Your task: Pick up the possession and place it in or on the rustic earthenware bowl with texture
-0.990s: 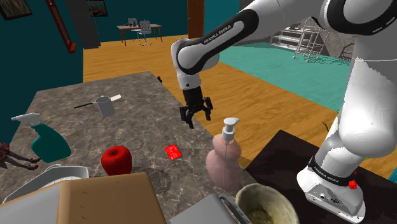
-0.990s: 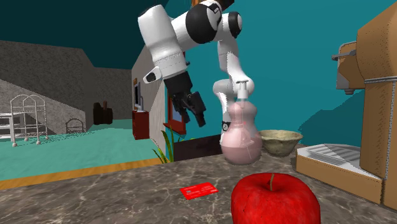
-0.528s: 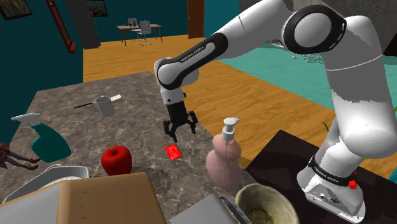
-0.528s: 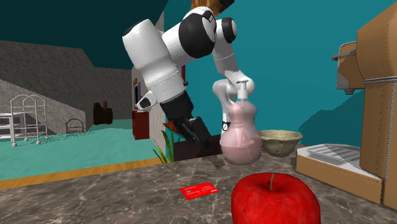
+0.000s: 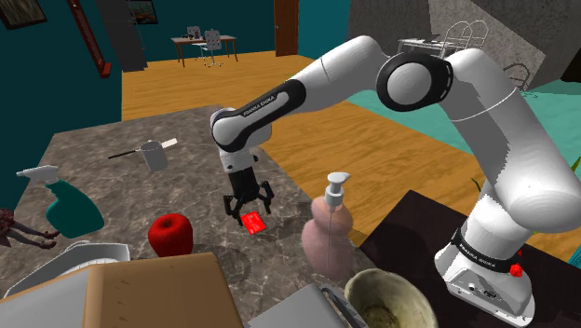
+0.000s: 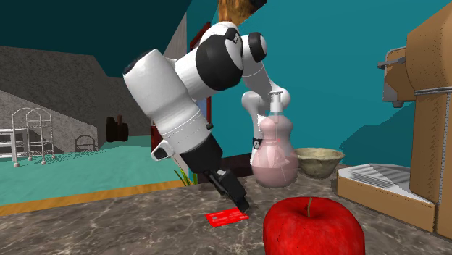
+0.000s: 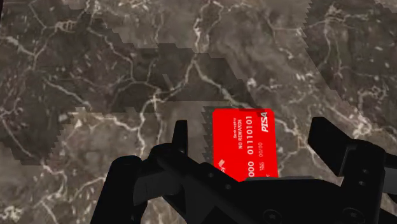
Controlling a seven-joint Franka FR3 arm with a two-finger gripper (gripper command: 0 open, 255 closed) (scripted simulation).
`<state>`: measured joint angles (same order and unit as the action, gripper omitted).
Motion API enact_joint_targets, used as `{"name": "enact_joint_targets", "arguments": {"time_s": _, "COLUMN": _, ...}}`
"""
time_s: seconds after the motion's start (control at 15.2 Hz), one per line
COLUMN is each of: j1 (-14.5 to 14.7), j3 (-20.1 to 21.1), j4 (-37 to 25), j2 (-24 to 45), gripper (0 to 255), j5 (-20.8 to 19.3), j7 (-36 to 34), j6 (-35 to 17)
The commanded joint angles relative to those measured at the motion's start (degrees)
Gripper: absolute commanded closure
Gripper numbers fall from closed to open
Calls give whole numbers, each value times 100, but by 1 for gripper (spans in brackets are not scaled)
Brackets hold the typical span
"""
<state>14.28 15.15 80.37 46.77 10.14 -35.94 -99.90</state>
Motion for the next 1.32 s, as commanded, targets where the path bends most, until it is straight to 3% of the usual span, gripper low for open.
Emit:
{"name": "enact_joint_targets", "arguments": {"time_s": 0.0, "j1": 34, "j3": 8, "j4": 77, "j2": 45, "gripper": 0, "j5": 12, "j7": -14, "j6": -129}}
{"name": "enact_joint_targets", "arguments": {"time_s": 0.26, "j1": 59, "j3": 18, "j4": 343, "j2": 43, "gripper": 0, "j5": 30, "j7": 6, "j6": -399}}
{"name": "enact_joint_targets", "arguments": {"time_s": 0.73, "j1": 60, "j3": 18, "j4": 339, "j2": 44, "gripper": 0, "j5": 30, "j7": 5, "j6": -397}}
{"name": "enact_joint_targets", "arguments": {"time_s": 0.79, "j1": 60, "j3": 18, "j4": 339, "j2": 44, "gripper": 255, "j5": 30, "j7": 5, "j6": -397}}
{"name": "enact_joint_targets", "arguments": {"time_s": 1.25, "j1": 56, "j3": 14, "j4": 308, "j2": 58, "gripper": 255, "j5": 26, "j7": 7, "j6": -378}}
